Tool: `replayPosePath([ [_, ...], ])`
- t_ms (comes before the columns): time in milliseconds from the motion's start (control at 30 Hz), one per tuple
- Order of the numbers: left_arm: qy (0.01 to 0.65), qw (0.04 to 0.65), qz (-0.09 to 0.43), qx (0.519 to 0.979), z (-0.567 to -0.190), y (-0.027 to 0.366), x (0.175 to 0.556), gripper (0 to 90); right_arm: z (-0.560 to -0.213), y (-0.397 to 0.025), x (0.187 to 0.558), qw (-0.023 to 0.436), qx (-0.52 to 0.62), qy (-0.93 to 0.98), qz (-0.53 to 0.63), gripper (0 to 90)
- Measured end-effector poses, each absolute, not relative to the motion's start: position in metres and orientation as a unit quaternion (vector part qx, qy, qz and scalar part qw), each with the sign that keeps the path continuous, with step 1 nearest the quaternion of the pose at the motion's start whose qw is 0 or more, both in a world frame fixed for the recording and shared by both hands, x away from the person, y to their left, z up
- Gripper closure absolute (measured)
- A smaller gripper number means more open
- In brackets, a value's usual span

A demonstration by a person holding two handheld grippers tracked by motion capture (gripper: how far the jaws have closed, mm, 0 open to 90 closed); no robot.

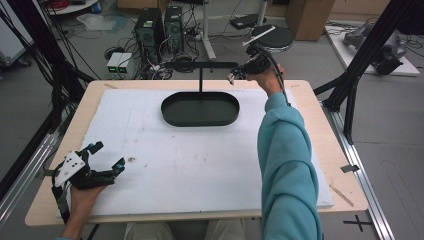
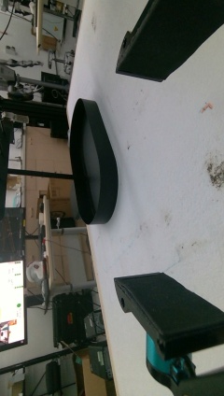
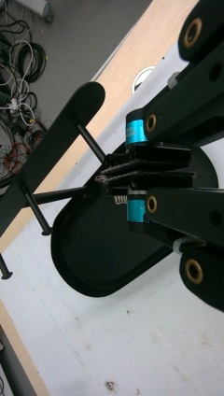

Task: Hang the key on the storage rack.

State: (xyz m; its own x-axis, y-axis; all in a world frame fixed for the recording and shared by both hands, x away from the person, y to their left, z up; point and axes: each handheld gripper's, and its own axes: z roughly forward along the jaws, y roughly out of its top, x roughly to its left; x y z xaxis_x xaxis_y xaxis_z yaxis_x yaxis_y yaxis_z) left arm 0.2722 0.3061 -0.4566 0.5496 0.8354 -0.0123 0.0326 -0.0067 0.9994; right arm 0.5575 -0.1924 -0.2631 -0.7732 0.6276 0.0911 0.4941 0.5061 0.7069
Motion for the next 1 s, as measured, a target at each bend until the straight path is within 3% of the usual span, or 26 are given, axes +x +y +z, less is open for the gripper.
replayPosePath([
  [1000, 0.344, 0.616, 0.326, 0.629, -0.4567, 0.3062, 0.2724, 1.7, -0.2653, -0.1951, 0.5629, 0.106, 0.332, 0.857, 0.379, 88.7],
])
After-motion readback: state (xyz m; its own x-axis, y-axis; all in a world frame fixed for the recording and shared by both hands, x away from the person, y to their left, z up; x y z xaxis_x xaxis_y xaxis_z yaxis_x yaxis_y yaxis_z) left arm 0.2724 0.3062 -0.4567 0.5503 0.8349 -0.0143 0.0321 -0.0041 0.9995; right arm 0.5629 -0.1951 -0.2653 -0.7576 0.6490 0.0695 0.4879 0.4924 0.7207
